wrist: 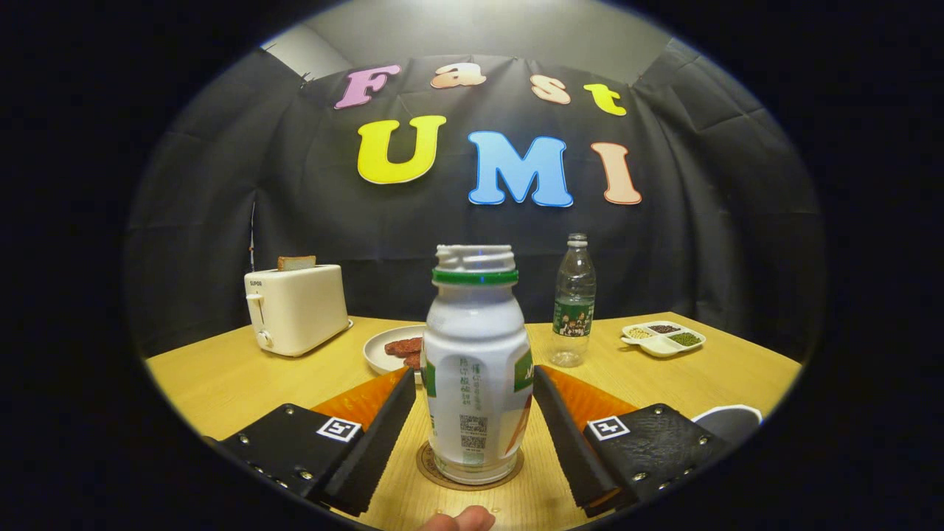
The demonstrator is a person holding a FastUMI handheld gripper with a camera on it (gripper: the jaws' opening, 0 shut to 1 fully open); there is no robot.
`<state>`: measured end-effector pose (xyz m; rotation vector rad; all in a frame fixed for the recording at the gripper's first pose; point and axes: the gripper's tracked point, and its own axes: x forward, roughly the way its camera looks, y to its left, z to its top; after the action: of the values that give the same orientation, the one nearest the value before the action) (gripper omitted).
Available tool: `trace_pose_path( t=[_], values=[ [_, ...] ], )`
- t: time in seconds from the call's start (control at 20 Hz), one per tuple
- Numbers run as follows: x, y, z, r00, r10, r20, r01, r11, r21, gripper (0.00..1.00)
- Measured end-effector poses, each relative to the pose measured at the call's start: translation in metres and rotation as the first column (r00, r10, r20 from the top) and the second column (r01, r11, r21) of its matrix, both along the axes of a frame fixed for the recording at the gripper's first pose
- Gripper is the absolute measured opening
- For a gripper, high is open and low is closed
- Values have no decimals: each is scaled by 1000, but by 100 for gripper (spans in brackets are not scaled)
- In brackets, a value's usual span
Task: Take the bottle from table, then pour the juice into the cup, finally place the bottle on the coaster
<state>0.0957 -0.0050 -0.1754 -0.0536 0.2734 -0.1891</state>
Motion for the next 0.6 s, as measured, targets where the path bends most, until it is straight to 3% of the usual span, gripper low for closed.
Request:
trace_pose_path(
  t=[0.25, 0.6],
  values=[
    [-3, 14, 66, 992, 33, 122, -34, 999, -1, 96],
    [-30, 46, 200, 949, 89, 301, -69, 995, -73, 96]
  ],
)
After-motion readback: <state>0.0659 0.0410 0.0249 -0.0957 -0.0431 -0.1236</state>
